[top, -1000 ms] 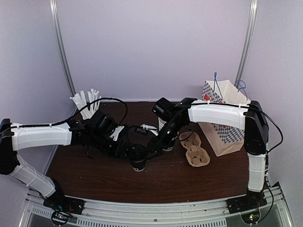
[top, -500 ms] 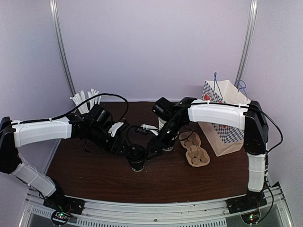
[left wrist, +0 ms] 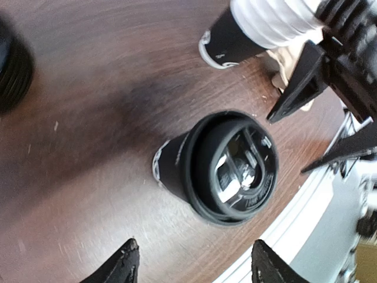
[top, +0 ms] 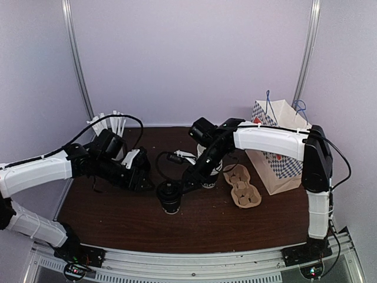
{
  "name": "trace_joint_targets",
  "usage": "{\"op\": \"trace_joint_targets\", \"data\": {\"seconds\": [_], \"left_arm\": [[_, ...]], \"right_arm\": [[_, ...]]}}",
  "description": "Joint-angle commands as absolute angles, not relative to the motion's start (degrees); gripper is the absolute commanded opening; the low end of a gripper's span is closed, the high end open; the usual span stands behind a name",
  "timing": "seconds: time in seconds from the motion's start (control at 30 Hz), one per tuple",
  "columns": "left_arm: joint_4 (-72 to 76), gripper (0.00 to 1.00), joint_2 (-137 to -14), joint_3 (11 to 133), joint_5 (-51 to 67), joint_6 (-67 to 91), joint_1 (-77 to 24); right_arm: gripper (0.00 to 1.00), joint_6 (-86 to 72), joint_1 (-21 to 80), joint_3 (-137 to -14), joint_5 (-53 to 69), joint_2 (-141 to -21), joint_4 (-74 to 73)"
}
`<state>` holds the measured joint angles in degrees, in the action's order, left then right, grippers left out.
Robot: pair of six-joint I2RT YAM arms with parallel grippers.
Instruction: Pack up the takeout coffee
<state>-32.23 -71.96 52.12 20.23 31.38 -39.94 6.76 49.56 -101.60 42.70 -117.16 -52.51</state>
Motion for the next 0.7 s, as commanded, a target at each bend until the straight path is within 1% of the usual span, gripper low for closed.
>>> {"op": "trace_joint_targets", "data": {"seconds": [0.0,0.17,0.43,0.67], "left_arm": [[-24.6,0.64,-67.1,45.9,17.5,46.8,-39.6],[-19.6,0.61,-66.6,42.5,17.5,51.7,-39.6],[-13.2,0.6,-70.5,41.3,20.1,54.8,-39.6],[-12.0,0.58,-73.9,42.2,21.6,55.3,-39.6]], "right_arm": [[0.5,3.4,48.4,-103.1,43.8,-118.8,-51.5],[0.31,0.7,47.6,-102.3,42.8,-119.4,-50.2],[0.33,-1.8,47.2,-101.8,42.8,-120.6,-49.1],[0.35,-2.4,47.1,-102.2,43.4,-121.2,-48.9]]}}
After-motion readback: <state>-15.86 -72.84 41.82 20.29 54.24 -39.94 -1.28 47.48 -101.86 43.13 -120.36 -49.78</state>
